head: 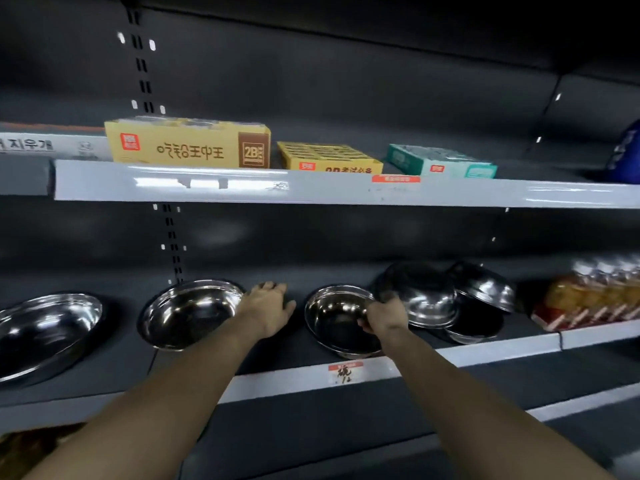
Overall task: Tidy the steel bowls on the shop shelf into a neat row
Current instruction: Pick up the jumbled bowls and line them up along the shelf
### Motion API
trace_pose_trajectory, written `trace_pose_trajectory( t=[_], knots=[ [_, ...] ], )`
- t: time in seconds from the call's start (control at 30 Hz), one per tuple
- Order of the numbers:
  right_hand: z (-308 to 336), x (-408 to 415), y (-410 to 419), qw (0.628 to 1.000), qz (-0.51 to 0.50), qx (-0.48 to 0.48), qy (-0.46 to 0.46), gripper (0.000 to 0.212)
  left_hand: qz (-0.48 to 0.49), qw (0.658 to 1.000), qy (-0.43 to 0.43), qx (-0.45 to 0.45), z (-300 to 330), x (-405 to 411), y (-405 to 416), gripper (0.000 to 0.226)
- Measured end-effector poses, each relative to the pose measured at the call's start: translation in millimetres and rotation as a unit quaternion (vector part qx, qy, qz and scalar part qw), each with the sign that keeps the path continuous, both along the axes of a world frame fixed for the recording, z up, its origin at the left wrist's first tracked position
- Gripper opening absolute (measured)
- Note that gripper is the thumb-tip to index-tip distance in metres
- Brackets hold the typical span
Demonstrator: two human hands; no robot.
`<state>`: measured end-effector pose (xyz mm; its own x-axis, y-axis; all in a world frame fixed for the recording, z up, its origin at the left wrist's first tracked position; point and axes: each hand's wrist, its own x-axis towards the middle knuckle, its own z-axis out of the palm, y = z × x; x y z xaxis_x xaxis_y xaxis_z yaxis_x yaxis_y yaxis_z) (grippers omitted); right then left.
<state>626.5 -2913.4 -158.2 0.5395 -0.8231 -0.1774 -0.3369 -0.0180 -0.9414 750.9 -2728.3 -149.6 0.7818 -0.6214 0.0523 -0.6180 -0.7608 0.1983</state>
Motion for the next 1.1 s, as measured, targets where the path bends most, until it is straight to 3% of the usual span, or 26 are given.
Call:
trace_pose_trajectory(
  t=[0.37,0.5,0.63,0.83,1.1],
  knots=[
    [-1.0,-59.5,-75.1,0.992,-0.119,-0.048,-0.012,0.039,-0.089,0.996,0.02,-0.023,-0.5,-41.5,-99.8,0.052],
    [-2.2,-72.3,-101.7,0.985,-0.158,-0.068,0.023,0.049,-0.099,0.994,0.035,-0.032,-4.9,-57.4,-136.0,0.057],
    [-7.8,-78.2,-128.7,0.992,-0.119,-0.038,0.01,0.052,-0.093,0.99,0.085,-0.061,-10.7,-69.2,-170.5,0.061],
    [-10.6,-77.5,-152.3,0.996,-0.074,0.032,-0.027,0.035,-0.03,0.978,0.162,-0.126,-16.9,-73.4,-210.5,0.068],
    [-23.3,-63.9,-153.6,0.998,-0.051,-0.015,-0.019,0.045,0.001,0.952,0.237,-0.196,-23.6,-77.2,-228.2,0.075]
  ],
)
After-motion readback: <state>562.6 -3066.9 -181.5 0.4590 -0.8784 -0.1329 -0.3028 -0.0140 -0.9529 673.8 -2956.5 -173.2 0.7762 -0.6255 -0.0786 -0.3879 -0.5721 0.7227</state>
